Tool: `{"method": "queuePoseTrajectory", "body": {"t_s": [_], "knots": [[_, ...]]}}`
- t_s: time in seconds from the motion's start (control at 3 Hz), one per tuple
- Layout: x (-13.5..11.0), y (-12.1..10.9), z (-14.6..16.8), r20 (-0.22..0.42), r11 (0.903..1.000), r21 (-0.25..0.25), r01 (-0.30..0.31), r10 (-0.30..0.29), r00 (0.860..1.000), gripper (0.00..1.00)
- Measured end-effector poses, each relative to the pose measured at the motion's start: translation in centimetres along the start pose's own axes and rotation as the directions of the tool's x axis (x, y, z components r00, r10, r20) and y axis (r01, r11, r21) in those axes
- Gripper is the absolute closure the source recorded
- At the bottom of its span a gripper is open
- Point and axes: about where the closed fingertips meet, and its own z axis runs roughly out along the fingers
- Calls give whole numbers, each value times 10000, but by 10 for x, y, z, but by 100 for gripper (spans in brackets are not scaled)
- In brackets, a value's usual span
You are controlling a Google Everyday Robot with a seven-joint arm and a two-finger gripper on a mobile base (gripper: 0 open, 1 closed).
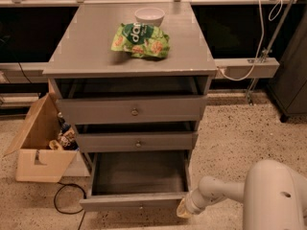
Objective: Close bottom drawer
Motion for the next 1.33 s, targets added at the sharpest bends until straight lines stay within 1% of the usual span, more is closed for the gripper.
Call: {"method": "queuePoseTrajectory", "body": {"t_s": [0.33,0.67,1.0,1.33], "knots": [[5,-26,17,331,9993,322,169,-180,9993,100],[5,-26,17,331,9993,322,169,-180,9993,100],[10,-37,27,414,9981,542,304,-327,9986,100],[10,-49,34,560,9948,890,486,-538,9970,100]]}}
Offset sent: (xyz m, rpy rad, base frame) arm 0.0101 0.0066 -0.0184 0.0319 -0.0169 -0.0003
